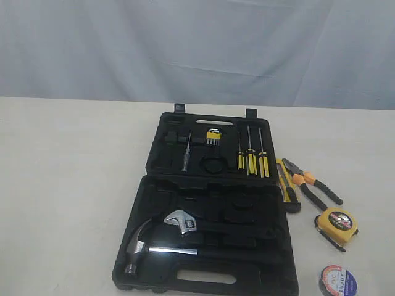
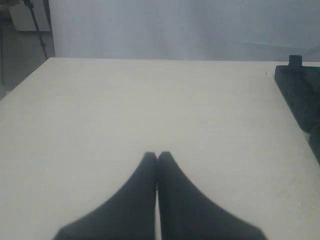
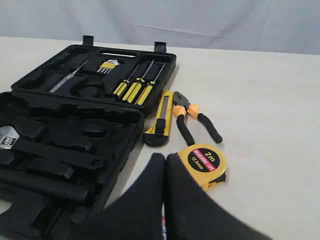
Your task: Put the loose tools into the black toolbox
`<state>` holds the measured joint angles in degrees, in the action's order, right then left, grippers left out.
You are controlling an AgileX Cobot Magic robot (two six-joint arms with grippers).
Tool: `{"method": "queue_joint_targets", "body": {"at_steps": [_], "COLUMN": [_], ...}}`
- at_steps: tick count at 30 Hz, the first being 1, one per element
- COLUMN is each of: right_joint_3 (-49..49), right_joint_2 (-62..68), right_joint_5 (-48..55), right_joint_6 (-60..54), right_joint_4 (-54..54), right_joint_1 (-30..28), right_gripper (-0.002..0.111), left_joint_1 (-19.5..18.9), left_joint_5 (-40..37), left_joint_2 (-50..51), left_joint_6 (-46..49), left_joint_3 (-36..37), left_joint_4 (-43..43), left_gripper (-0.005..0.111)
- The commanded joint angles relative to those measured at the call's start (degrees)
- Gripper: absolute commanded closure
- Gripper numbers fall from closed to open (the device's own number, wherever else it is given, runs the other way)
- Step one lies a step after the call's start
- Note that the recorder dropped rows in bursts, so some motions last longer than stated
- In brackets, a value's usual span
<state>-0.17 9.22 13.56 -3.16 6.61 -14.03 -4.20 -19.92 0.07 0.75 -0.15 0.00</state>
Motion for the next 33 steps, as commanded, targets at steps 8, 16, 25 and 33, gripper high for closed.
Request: {"method": "queue_joint_targets", "body": {"at_steps": [8,16,25,33], "right_joint_3": [0.17,0.17,0.17,0.17], "right_joint_2": [-0.39,-0.39,-0.39,-0.39], "right_joint_5": [-0.39,-0.63,-4.86,-26.77], "right_joint_6": [-0.13,-0.13,-4.21,-3.7], "right_joint_4": [-0.49,-0.49,-0.9,-0.72], "right_joint_1": [1.21,1.19,1.19,1.19], "right_gripper": [0.109,0.109,0.109,0.109], "left_joint_1": [0.27,0.27,0.27,0.27], "left_joint_5": [0.31,0.31,0.31,0.31], "left_joint_2": [-0.07,-0.07,-0.07,-0.07], "left_joint_6": [-0.33,-0.33,-0.33,-0.33], "left_joint_3": [0.15,0.15,0.15,0.15], "left_joint_4": [0.0,0.0,0.0,0.0], "left_gripper": [0.107,0.107,0.107,0.107]}}
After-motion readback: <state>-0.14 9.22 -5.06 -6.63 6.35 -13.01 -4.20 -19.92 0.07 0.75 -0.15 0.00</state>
